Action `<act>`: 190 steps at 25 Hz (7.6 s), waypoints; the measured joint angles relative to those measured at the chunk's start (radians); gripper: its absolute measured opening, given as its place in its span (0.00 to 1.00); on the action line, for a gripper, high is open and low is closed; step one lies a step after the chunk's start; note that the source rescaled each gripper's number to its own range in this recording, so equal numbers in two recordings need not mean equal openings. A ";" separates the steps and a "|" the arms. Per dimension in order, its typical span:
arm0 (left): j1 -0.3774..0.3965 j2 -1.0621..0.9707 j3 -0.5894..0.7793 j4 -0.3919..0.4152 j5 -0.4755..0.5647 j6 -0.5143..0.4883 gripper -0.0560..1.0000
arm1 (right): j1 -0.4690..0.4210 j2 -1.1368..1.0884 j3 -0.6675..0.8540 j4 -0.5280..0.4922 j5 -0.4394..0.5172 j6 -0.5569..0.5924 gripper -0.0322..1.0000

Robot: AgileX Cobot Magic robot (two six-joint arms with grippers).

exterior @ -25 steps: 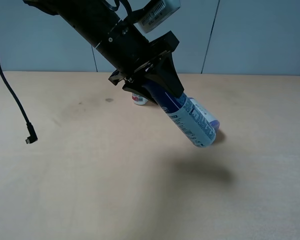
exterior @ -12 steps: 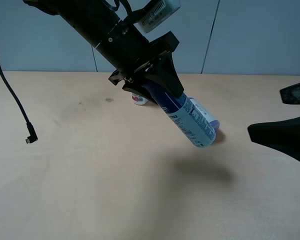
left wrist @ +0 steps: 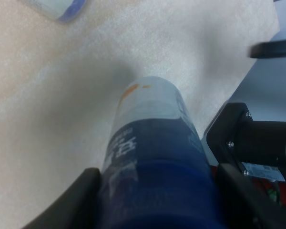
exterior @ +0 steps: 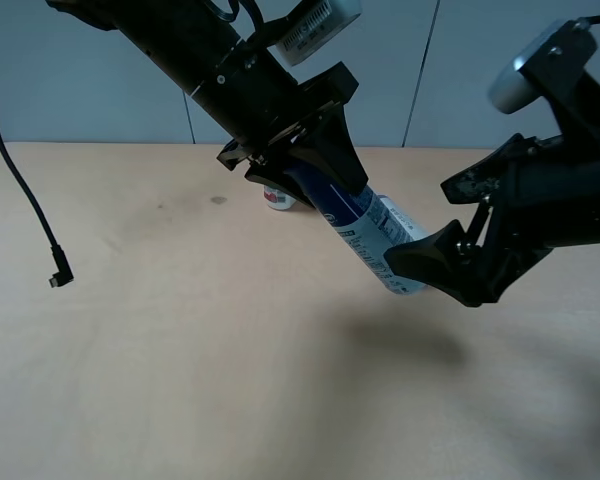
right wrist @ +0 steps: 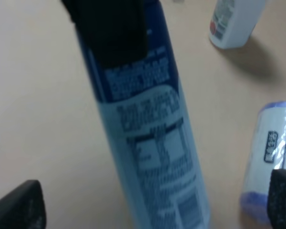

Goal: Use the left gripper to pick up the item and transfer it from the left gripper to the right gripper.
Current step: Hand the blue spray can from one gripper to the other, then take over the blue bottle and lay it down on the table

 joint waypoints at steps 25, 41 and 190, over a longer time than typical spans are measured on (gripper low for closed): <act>0.000 0.000 0.000 -0.150 -0.022 0.058 0.05 | 0.006 0.148 0.000 0.001 -0.156 -0.057 1.00; 0.000 0.001 0.001 -0.168 -0.027 0.077 0.05 | 0.008 0.148 0.000 -0.009 -0.153 -0.101 0.12; 0.538 -1.823 0.914 0.719 0.128 -0.213 0.96 | 0.008 0.151 0.000 0.003 -0.160 -0.018 0.05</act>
